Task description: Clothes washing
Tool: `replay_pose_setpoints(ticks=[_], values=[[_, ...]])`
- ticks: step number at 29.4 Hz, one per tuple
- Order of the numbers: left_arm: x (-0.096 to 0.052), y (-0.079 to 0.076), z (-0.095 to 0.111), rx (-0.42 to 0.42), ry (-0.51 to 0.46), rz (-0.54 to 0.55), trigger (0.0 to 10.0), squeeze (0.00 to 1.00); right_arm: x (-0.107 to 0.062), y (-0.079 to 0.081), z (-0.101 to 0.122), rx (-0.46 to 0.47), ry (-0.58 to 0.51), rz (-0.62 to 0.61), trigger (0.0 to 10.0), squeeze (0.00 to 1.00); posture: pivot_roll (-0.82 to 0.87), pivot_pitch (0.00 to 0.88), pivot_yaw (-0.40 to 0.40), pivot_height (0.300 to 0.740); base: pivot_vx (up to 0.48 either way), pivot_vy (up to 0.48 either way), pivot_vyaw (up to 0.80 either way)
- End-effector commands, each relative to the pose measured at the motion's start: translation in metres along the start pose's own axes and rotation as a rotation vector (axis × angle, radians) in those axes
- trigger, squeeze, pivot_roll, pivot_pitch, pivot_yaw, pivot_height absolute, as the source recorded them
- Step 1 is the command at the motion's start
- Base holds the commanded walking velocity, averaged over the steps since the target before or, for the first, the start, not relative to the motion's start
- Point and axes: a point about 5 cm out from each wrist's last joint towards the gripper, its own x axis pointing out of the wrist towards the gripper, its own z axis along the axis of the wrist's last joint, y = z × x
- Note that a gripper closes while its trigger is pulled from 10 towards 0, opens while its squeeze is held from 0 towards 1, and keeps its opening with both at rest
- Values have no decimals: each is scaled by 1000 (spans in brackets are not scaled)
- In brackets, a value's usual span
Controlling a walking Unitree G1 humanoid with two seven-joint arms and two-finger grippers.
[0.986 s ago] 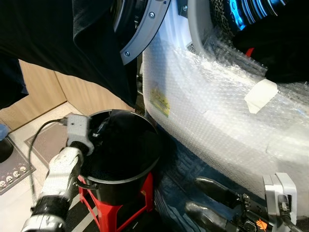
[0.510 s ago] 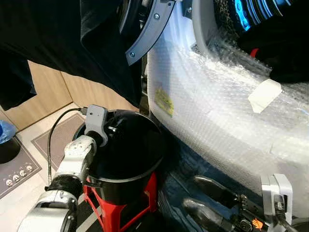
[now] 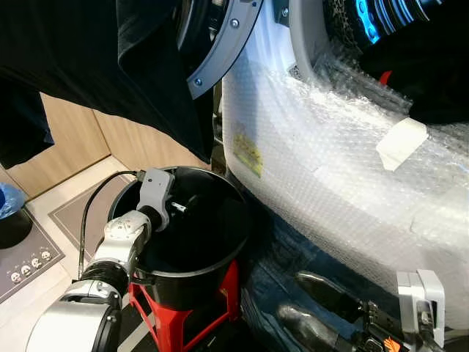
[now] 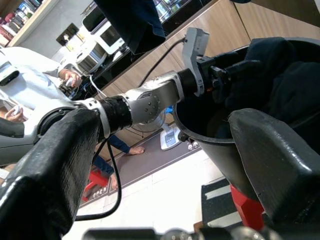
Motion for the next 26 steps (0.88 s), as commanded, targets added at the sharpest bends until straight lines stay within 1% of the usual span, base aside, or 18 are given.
replay_pose_setpoints(ticks=[1, 2, 3, 4, 5, 10, 13, 14, 15, 16, 19, 21, 26], values=[[-2, 3, -5, 27, 37, 3, 10000, 1000, -1, 7, 2, -13, -9, 10, 10000, 0, -190, 242, -37, 740, 0, 0, 0], [-3, 4, -7, 35, 47, 15, 10000, 1000, -1, 7, 2, -12, -8, 9, 10000, 0, -189, 244, -38, 740, 0, 0, 0], [-4, 5, -9, 41, 61, 23, 10000, 894, -1, 8, 2, -11, -6, 9, 10000, 0, -189, 245, -39, 740, 0, 0, 0], [-6, 7, -13, 13, 72, 32, 10000, 0, -2, 9, 1, -8, -5, 6, 10000, 0, -190, 246, -39, 740, 0, 0, 0], [-6, 7, -13, 13, 72, 32, 10000, 0, -2, 9, 1, -8, -5, 6, 10000, 0, -190, 246, -39, 740, 0, 0, 0], [-15, 16, -27, -65, 129, 106, 10000, 0, -3, 9, 2, -8, -4, 6, 10000, 0, -193, 249, -43, 740, 0, 0, 0], [-16, 17, -27, -51, 129, 107, 10000, 0, -3, 9, 3, -7, -5, 5, 10000, 0, -193, 249, -44, 740, 0, 0, 0], [-16, 18, -27, -46, 126, 120, 5490, 0, -3, 10, 3, -6, -5, 6, 10000, 0, -190, 249, -46, 740, 0, 0, 0], [-17, 19, -27, -44, 124, 130, 5490, 0, -3, 10, 3, -6, -5, 7, 10000, 0, -190, 249, -46, 740, 0, 0, 0], [-17, 20, -26, -36, 119, 141, 0, 0, -3, 10, 3, -6, -5, 8, 10000, 0, -190, 250, -46, 740, 0, 0, 0], [-17, 22, -24, -16, 108, 133, 0, 0, -2, 10, 4, -5, -6, 8, 10000, 0, -193, 252, -48, 740, 0, 0, 0], [-17, 21, -23, -23, 93, 120, 0, 0, -3, 10, 4, -6, -6, 9, 10000, 0, -192, 252, -48, 740, 0, 0, 0], [-17, 21, -22, -19, 89, 119, 0, 0, -3, 10, 5, -7, -7, 8, 10000, 0, -193, 255, -49, 740, 0, 0, 0]])
